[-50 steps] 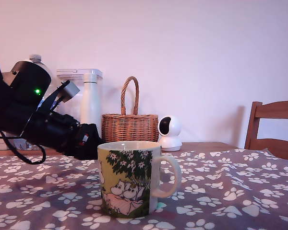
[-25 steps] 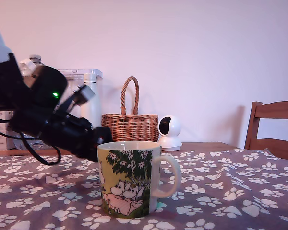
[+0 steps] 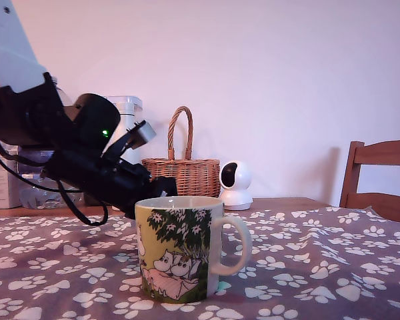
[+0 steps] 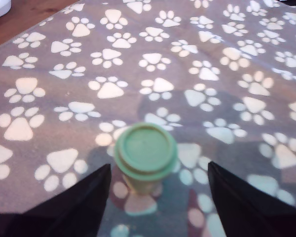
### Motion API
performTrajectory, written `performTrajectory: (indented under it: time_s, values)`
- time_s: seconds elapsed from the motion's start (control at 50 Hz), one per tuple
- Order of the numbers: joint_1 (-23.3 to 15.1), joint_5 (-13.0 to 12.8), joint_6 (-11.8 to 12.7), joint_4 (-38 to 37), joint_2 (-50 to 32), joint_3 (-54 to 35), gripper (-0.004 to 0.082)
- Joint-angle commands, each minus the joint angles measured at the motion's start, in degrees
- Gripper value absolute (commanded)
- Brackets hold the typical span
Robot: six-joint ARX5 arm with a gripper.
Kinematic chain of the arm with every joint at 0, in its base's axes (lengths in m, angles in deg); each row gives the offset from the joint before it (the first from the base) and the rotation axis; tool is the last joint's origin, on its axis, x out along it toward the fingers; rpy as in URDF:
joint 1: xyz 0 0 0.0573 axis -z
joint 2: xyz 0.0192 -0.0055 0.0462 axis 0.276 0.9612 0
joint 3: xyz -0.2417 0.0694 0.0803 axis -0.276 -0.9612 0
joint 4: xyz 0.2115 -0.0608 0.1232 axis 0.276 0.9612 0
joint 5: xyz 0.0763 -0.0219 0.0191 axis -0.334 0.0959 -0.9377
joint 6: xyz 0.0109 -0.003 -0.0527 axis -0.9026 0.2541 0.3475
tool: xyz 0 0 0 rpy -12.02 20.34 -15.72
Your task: Pick up the coffee capsules from the table one by one and drop them inside the nearest coffee cup
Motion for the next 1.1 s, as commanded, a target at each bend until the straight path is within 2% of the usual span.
performTrajectory:
  time_s: [0.0, 0.42, 0.66, 0.74, 0.92, 1.08]
  values:
    - [0.72, -0.15, 0.35, 0.68, 2.1, 0.76, 0.0571]
    - [1.64, -0.37, 0.74, 4.74, 4.33, 5.31, 0.0571]
    - [1.62, -1.64, -0.63, 4.98, 4.39, 5.51, 0.0558]
    - [1.62, -1.84, -0.83, 5.07, 4.44, 5.51, 0.049]
    - [1.62, -1.84, -2.43, 5.44, 4.66, 5.51, 0.0249]
    - [1.62, -1.81, -3.8, 6.01, 4.66, 5.51, 0.0187]
